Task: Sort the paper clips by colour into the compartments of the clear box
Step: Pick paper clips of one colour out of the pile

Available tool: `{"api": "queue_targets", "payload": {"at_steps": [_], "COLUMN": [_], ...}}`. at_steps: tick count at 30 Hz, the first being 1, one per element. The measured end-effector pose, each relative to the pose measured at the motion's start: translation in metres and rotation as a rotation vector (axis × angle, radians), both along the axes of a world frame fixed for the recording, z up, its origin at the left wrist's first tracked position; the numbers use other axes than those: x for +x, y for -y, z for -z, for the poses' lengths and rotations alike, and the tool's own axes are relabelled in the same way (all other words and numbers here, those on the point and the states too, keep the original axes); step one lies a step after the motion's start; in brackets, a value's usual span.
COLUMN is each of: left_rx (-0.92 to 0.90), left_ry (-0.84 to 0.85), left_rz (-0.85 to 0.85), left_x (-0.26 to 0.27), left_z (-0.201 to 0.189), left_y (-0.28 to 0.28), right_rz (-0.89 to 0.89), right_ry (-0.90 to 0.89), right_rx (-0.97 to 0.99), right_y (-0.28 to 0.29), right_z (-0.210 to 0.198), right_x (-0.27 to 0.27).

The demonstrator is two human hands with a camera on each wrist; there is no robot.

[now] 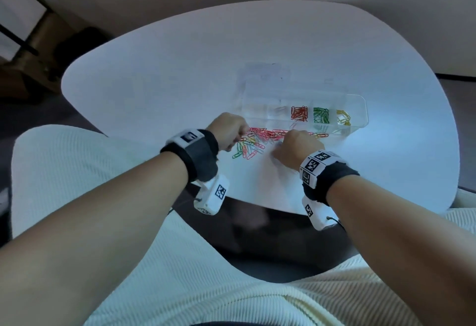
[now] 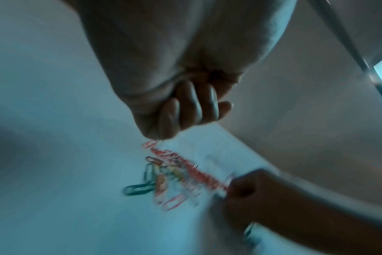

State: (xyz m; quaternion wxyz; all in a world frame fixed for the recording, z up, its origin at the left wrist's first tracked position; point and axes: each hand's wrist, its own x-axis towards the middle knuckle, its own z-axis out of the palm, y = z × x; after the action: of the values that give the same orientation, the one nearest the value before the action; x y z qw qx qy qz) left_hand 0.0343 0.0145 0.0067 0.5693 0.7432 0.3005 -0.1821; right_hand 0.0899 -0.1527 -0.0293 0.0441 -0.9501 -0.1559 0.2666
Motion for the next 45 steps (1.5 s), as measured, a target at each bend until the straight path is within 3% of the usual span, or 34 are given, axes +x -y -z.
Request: {"api": "queue_targets", "payload": {"at_steps": [3, 6, 9, 13, 27, 32, 36, 40, 45], "left_rx": [0.467, 0.648, 0.766, 0.855, 0.903, 0.736, 0.203, -0.380, -0.632], "left_ry": [-0.039, -0.088, -0.030, 0.001, 0.001, 0.004, 0.173, 0.175, 0.224], "left_rz": [0.335, 0.553, 0.592, 0.693, 0.790, 0.664, 0.391, 0.080, 0.084], "left_x": [-0.011, -0.020, -0.018, -0.014, -0.008, -0.010, -0.005, 0.001, 0.015], "left_z": [0.018, 0.032, 0.036, 0.034, 0.039, 0.040, 0.027, -0.003, -0.020], "left_y": [0.009, 0.013, 0.016, 0.023, 0.033, 0.038, 0.043, 0.052, 0.064], "right_rz": [0.023, 0.165, 0.378, 0.596, 0.729, 0.793, 0.751, 0.498, 0.383], "right_ry": [-0.004, -0.077, -0.242, -0.385, -0.518, -0.499, -0.492, -0.480, -0.427], "right_rx": [0.144, 0.401, 0.616, 0.835, 1.003, 0.982, 0.735, 0.371, 0.306], "right_y": [0.010, 0.026, 0.045, 0.063, 0.061, 0.060, 0.058, 0.056, 0.054], "right_z": [-0.010, -0.024, -0.042, -0.059, -0.056, -0.047, -0.039, -0.036, -0.042], "right_x": [0.003, 0.007, 0.008, 0.002, -0.006, -0.002, 0.001, 0.001, 0.005]}}
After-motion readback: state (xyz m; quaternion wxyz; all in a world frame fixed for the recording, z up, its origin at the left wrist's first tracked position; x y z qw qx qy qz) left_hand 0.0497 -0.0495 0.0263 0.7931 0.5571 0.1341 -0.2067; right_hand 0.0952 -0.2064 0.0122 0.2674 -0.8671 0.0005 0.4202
